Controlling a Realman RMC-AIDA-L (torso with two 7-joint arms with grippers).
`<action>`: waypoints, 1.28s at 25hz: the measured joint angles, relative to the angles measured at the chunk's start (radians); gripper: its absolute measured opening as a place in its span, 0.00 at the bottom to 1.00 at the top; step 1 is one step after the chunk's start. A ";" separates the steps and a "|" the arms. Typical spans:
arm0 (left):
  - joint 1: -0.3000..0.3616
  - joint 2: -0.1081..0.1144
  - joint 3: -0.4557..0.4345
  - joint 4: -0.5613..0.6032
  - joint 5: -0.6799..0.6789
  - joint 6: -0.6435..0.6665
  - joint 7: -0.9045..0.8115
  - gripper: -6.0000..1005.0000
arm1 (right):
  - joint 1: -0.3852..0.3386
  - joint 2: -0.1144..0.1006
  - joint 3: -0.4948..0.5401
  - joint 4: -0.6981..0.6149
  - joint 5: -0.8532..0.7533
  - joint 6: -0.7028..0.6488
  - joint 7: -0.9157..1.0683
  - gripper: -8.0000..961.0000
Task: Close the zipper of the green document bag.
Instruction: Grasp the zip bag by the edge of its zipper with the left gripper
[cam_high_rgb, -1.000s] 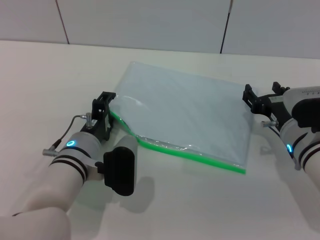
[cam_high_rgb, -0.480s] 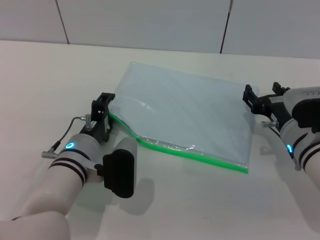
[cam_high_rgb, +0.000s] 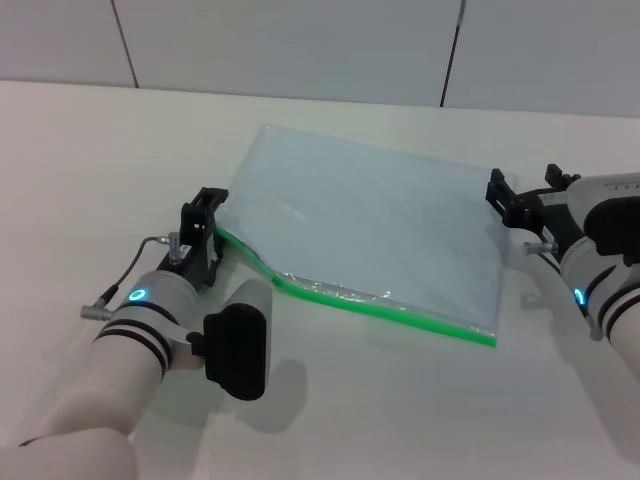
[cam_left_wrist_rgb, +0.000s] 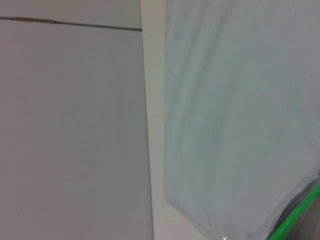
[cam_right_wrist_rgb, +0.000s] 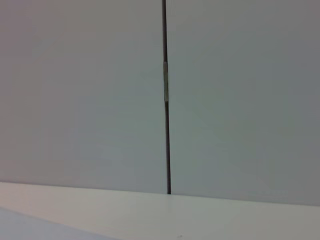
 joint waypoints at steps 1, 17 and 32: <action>0.000 0.000 0.000 0.001 0.000 0.000 0.003 0.61 | 0.000 0.000 0.000 0.000 0.000 0.000 0.000 0.79; -0.002 0.000 0.000 0.012 0.007 -0.003 0.019 0.59 | -0.001 0.000 0.000 0.000 0.000 0.000 0.000 0.79; 0.000 0.000 0.000 0.024 0.038 0.001 0.028 0.54 | -0.001 0.000 0.001 0.000 0.000 0.000 -0.001 0.79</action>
